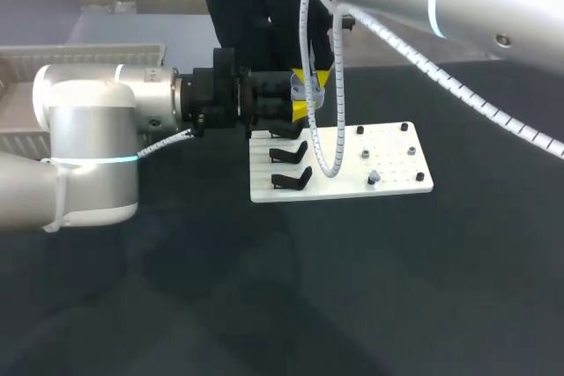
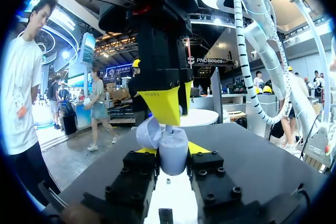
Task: Pick up each earbud case from the left stands, insert the matching earbuds, close the lid, and place the case in the box.
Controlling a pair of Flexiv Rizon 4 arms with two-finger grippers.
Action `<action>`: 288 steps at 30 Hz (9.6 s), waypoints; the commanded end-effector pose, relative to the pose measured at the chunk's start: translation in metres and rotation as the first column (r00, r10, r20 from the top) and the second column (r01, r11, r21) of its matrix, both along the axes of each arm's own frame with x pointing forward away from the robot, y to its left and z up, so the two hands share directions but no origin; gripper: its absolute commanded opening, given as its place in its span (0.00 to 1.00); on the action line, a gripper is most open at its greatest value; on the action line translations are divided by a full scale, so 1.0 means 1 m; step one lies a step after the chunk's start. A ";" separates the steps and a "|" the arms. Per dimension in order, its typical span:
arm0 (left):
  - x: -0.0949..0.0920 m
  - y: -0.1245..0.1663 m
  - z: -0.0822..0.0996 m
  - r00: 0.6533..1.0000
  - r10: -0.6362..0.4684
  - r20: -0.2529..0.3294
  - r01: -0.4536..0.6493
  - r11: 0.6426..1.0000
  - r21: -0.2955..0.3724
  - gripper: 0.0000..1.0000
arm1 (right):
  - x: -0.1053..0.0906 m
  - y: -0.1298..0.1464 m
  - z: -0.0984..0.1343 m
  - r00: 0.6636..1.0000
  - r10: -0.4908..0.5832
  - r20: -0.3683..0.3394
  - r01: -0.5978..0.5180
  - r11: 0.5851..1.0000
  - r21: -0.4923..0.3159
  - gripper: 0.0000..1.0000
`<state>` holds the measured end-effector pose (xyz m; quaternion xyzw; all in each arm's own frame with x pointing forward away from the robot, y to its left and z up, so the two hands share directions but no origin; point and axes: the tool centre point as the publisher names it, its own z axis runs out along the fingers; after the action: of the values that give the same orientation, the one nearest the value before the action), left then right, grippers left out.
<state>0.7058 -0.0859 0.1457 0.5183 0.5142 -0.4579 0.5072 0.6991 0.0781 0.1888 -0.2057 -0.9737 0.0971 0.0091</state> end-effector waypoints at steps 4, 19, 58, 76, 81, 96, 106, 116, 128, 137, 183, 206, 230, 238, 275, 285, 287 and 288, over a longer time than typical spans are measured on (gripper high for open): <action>0.000 0.000 0.000 1.000 -0.001 0.001 0.001 1.000 -0.001 0.00 | 0.003 0.002 -0.002 1.000 0.001 -0.010 -0.001 1.000 -0.004 0.00; 0.000 0.000 0.000 1.000 -0.001 0.001 0.001 1.000 -0.001 0.00 | 0.003 0.002 -0.008 1.000 0.000 -0.021 0.000 1.000 -0.009 0.00; 0.000 0.000 0.000 1.000 -0.001 0.001 0.001 1.000 -0.001 0.00 | -0.053 -0.012 0.026 0.958 0.089 0.272 -0.156 0.959 0.236 1.00; 0.000 0.000 0.000 1.000 -0.001 0.001 0.001 1.000 -0.001 0.00 | -0.105 -0.055 0.032 0.840 -0.023 0.542 -0.220 0.899 0.379 1.00; 0.000 0.000 0.000 1.000 -0.001 0.001 0.001 1.000 -0.001 0.00 | -0.107 -0.056 0.031 0.836 -0.024 0.548 -0.223 0.898 0.379 1.00; 0.000 0.000 0.000 1.000 -0.001 0.001 0.001 1.000 -0.001 0.00 | -0.107 -0.056 0.031 0.836 -0.024 0.548 -0.223 0.898 0.379 1.00; 0.000 0.000 0.000 1.000 -0.001 0.001 0.001 1.000 -0.001 0.00 | -0.094 -0.074 -0.008 0.824 0.125 0.553 -0.307 0.919 0.249 1.00; 0.000 0.000 0.000 1.000 -0.001 0.001 0.001 1.000 -0.001 0.00 | -0.083 -0.086 -0.056 0.873 0.143 0.466 -0.281 0.929 0.241 1.00; 0.000 0.000 0.000 1.000 -0.001 0.001 0.001 1.000 -0.001 0.00 | -0.069 -0.087 -0.111 0.941 0.035 0.338 -0.157 0.927 0.341 1.00; 0.000 0.000 0.000 1.000 -0.001 0.001 0.001 1.000 -0.001 0.00 | -0.062 -0.087 -0.136 0.965 -0.001 0.263 -0.103 0.918 0.382 1.00; 0.000 0.000 0.000 1.000 -0.001 0.001 0.001 1.000 -0.001 0.00 | -0.053 -0.092 -0.155 0.970 -0.098 0.220 -0.016 0.885 0.465 0.45; 0.000 0.000 0.000 1.000 -0.001 0.001 0.001 1.000 -0.001 0.00 | -0.051 -0.091 -0.157 0.971 -0.098 0.217 -0.014 0.887 0.461 0.32; 0.000 0.000 0.000 1.000 -0.001 0.001 0.001 1.000 -0.001 0.00 | -0.046 -0.091 -0.160 0.972 -0.096 0.216 -0.013 0.891 0.454 0.19; 0.000 0.000 0.000 1.000 -0.001 0.001 0.001 1.000 -0.001 0.00 | -0.047 -0.090 -0.162 0.973 -0.093 0.212 -0.014 0.891 0.454 0.00; 0.000 0.000 0.000 1.000 -0.001 0.001 0.001 1.000 -0.001 0.00 | -0.107 -0.060 0.006 0.789 0.549 0.273 -0.613 0.721 0.323 0.00; 0.000 0.000 0.000 1.000 -0.001 0.001 0.001 1.000 -0.001 0.00 | -0.085 -0.032 0.024 0.717 0.648 0.256 -0.697 0.659 0.283 0.00; 0.000 0.000 0.000 1.000 -0.001 0.001 0.001 1.000 -0.001 0.00 | -0.079 -0.027 0.026 0.706 0.662 0.252 -0.708 0.649 0.278 0.00; 0.000 0.000 0.000 1.000 -0.001 0.001 0.001 1.000 -0.001 0.00 | -0.077 -0.025 0.026 0.700 0.669 0.249 -0.713 0.644 0.276 0.00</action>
<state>0.7058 -0.0859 0.1456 0.5185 0.5140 -0.4580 0.5071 0.6110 0.0427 0.2144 0.1759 -0.9746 -0.1067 -0.0887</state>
